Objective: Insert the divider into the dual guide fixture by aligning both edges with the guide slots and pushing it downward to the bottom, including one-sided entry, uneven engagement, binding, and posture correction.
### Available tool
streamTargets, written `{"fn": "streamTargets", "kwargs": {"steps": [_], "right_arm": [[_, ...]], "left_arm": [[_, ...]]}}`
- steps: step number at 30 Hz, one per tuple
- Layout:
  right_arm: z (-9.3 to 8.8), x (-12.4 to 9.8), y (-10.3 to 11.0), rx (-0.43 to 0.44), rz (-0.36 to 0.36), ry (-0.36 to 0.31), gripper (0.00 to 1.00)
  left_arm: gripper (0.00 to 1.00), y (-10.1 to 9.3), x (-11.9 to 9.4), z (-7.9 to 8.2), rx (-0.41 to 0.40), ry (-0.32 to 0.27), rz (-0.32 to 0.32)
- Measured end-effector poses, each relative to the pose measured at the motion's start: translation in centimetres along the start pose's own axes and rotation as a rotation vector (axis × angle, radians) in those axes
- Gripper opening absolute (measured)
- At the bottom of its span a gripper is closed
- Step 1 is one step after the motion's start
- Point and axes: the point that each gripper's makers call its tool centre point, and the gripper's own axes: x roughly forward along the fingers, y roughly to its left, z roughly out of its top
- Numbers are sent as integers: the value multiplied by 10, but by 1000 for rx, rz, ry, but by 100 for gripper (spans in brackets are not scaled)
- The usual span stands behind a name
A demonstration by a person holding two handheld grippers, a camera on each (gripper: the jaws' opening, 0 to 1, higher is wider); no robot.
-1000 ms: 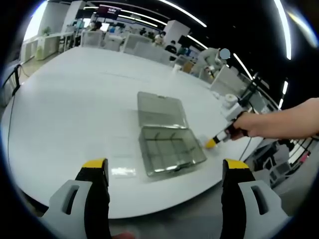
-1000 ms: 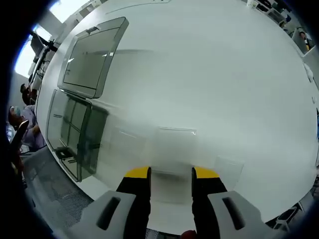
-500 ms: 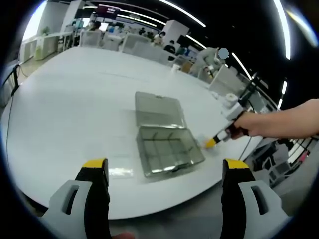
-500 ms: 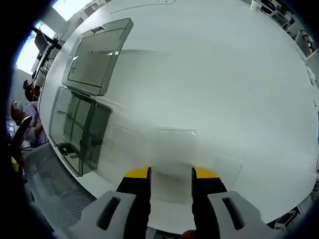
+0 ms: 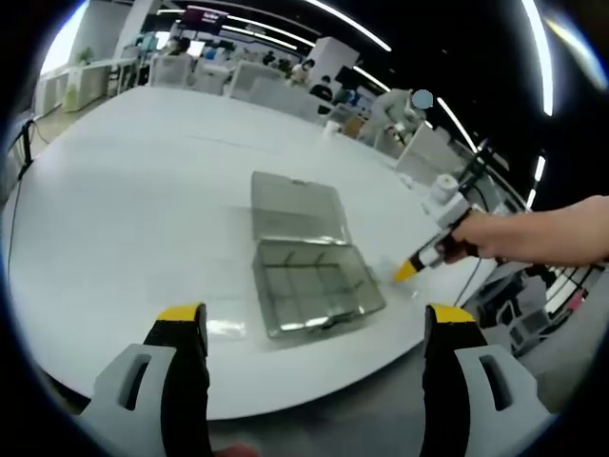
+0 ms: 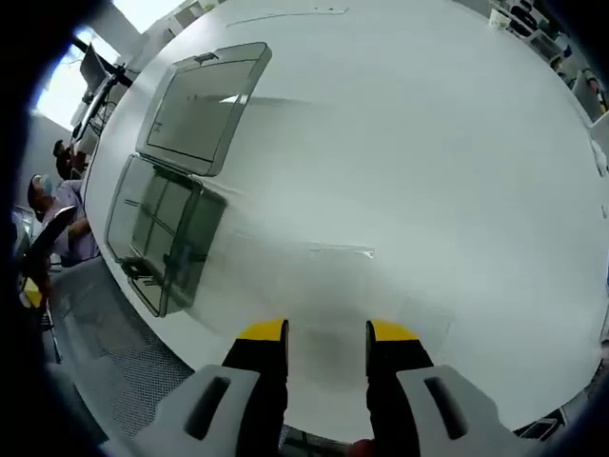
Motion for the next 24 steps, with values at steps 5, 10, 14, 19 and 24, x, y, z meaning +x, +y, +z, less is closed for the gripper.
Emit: {"fn": "streamTargets", "kwargs": {"steps": [5, 10, 14, 19, 24], "right_arm": [[-1, -9, 7, -50, 16, -2, 27], [0, -17, 14, -111, 22, 1, 27], [0, -25, 23, -165, 30, -5, 27], [0, -35, 37, -226, 46, -13, 27], [2, -43, 47, -315, 39, -14, 27]], "left_arm": [[92, -4, 3, 0, -3, 5, -13], [91, -9, 9, 0, -13, 12, -33], [90, -17, 13, 1, -18, 20, -63], [86, -27, 18, -2, -19, 39, -99], [80, -37, 22, -3, -27, 44, -138]]}}
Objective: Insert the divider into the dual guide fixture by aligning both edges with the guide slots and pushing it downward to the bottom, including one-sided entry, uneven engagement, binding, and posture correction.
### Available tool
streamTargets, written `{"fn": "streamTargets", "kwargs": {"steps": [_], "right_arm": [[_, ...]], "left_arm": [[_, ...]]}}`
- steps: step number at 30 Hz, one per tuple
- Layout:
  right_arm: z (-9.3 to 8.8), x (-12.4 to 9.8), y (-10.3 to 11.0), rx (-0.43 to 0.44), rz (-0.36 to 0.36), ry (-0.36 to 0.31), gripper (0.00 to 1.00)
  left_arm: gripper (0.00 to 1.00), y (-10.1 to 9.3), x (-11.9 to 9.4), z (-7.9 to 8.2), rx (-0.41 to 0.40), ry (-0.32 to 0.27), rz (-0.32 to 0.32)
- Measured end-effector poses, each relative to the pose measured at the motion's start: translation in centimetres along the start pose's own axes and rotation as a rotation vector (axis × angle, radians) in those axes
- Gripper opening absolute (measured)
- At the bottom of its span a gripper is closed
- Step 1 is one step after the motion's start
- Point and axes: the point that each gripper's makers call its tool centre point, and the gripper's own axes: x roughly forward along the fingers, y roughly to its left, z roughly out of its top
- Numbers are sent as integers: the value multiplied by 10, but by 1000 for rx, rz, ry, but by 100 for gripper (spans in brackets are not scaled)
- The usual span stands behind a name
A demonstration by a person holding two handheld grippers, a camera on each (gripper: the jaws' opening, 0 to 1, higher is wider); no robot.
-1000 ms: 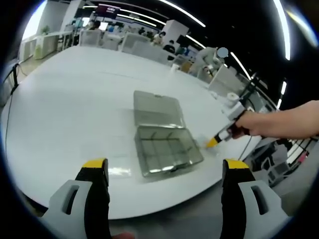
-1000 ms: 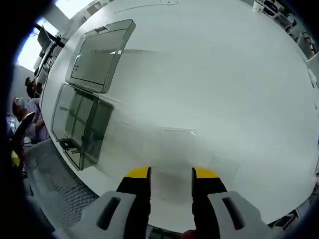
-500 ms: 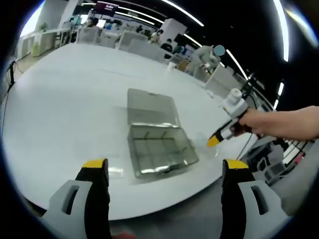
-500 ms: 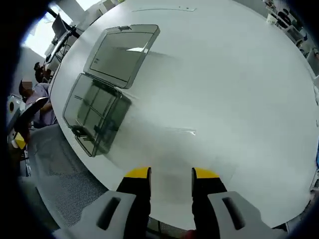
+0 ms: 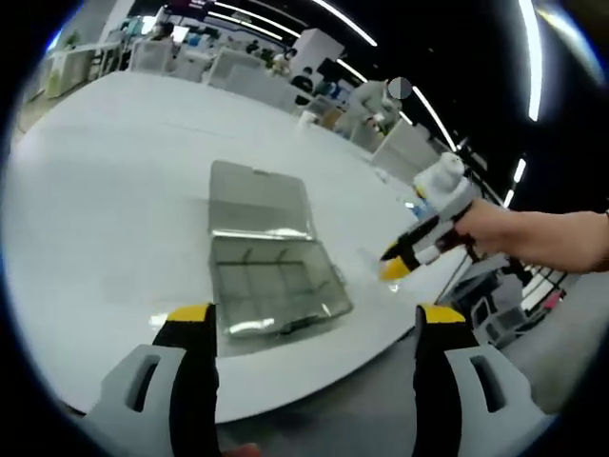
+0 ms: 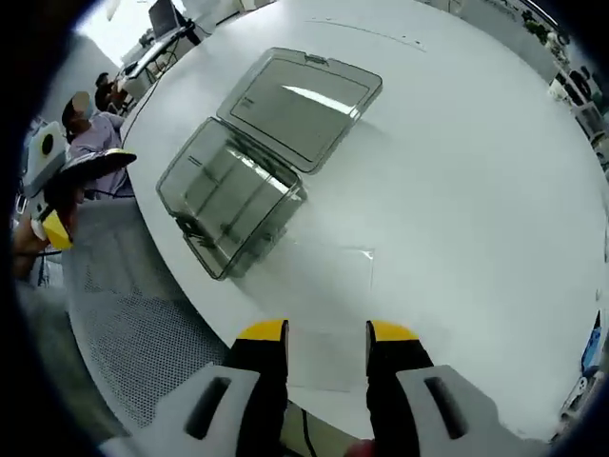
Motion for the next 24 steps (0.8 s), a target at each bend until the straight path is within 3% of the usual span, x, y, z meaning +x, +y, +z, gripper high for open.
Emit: {"fn": "streamTargets", "kwargs": {"steps": [14, 24], "right_arm": [[15, -16, 27, -112, 45, -32, 27], [23, -29, 50, -165, 64, -54, 27]], "left_arm": [[53, -28, 15, -2, -62, -10, -126], [44, -47, 26, -2, -117, -33, -182]]}}
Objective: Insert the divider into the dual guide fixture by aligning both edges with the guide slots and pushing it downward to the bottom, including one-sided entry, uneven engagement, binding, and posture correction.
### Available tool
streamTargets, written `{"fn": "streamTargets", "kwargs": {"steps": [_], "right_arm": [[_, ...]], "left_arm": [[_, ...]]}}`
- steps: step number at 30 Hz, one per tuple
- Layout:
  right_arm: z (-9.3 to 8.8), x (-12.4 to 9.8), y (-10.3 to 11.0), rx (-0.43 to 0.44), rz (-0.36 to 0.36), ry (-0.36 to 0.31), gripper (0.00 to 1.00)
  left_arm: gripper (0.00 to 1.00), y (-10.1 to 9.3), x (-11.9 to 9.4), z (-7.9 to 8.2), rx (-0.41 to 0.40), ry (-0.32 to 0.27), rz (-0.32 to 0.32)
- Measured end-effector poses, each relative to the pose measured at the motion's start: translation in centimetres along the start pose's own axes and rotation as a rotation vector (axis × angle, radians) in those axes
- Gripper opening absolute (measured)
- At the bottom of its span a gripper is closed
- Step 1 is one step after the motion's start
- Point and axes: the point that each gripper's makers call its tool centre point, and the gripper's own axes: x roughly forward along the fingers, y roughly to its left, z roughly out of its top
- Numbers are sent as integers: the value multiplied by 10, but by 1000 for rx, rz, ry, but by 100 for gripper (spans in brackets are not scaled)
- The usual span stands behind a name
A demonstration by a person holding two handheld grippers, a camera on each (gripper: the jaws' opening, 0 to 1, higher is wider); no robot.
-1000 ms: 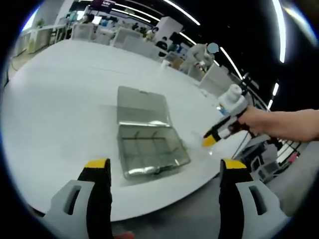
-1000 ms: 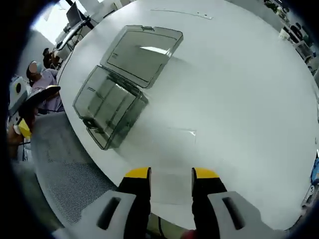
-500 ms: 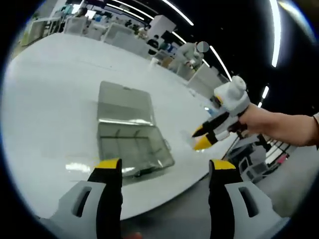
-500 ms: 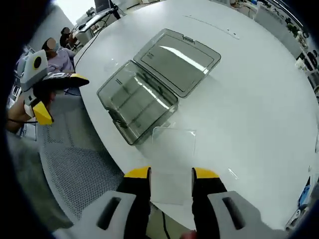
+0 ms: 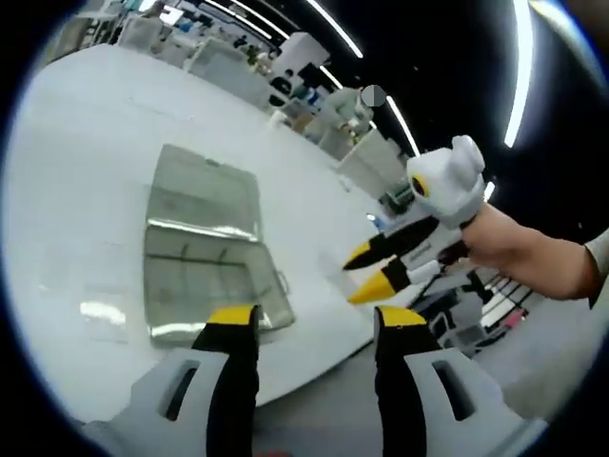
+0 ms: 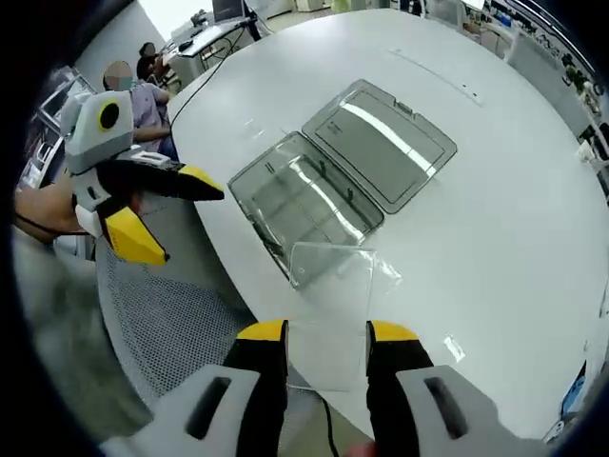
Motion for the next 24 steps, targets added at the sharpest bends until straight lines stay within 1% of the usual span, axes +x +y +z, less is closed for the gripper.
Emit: {"fn": "streamTargets", "kwargs": {"steps": [4, 5, 8, 15, 24], "right_arm": [[5, -4, 9, -14, 11, -11, 27], [8, -5, 12, -18, 13, -19, 27], [12, -6, 18, -22, 22, -30, 27], [20, -11, 31, -25, 44, -53, 27], [29, -16, 44, -20, 76, -84, 27]], "left_arm": [[39, -5, 4, 0, -40, -22, -24], [35, -7, 4, 3, -50, -41, -39], [30, -6, 7, 1, -53, -41, -32], [24, -4, 11, 3, -105, -71, -35], [18, -9, 13, 7, -180, -116, -71]]}}
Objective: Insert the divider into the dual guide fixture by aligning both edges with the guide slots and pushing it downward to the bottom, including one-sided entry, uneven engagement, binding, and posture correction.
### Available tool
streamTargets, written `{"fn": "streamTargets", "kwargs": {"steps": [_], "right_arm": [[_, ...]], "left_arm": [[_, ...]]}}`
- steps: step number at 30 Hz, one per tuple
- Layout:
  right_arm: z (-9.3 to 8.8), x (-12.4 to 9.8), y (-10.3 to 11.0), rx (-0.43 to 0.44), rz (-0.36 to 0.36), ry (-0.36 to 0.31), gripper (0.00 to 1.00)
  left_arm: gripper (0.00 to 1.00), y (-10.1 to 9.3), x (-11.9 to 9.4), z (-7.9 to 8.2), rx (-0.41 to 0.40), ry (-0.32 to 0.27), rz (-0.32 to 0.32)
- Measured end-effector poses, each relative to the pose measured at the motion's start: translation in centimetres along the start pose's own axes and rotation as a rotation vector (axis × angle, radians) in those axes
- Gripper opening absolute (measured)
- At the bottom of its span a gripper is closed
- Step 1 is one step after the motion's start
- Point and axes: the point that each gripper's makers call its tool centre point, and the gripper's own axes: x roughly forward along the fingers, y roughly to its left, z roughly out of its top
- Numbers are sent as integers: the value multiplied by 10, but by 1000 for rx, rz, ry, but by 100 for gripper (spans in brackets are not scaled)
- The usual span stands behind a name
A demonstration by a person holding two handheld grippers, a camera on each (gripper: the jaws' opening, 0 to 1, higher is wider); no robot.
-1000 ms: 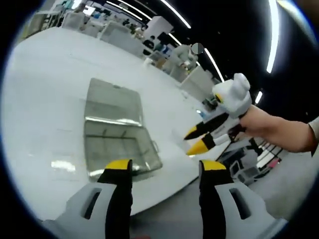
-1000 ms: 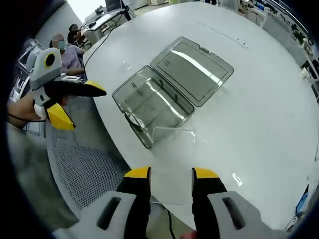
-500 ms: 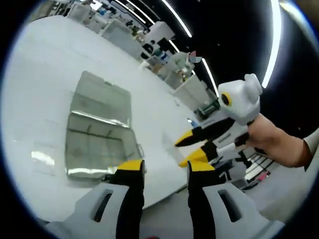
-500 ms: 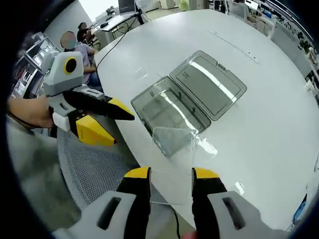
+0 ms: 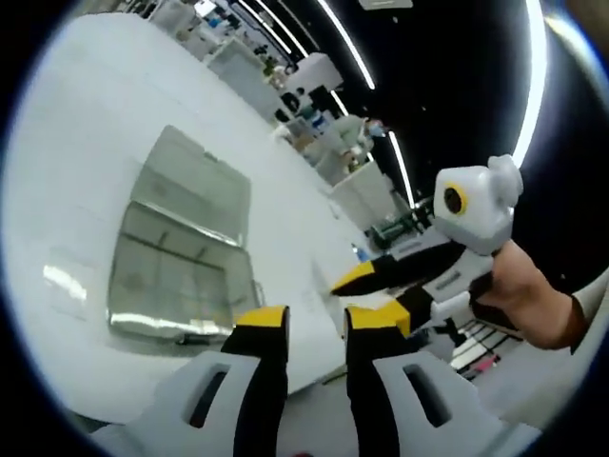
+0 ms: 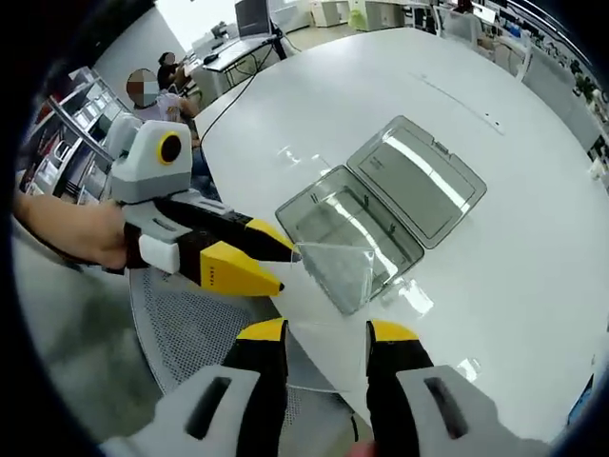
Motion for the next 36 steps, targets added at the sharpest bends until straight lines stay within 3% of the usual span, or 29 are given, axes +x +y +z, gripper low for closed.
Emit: {"fn": "streamTargets", "kwargs": {"steps": [15, 36], "right_arm": [[7, -2, 15, 20, 34, -26, 27], [9, 0, 18, 46, 31, -34, 27]], "left_arm": [[9, -2, 0, 3, -89, -55, -26], [1, -2, 1, 4, -153, -74, -19]]}}
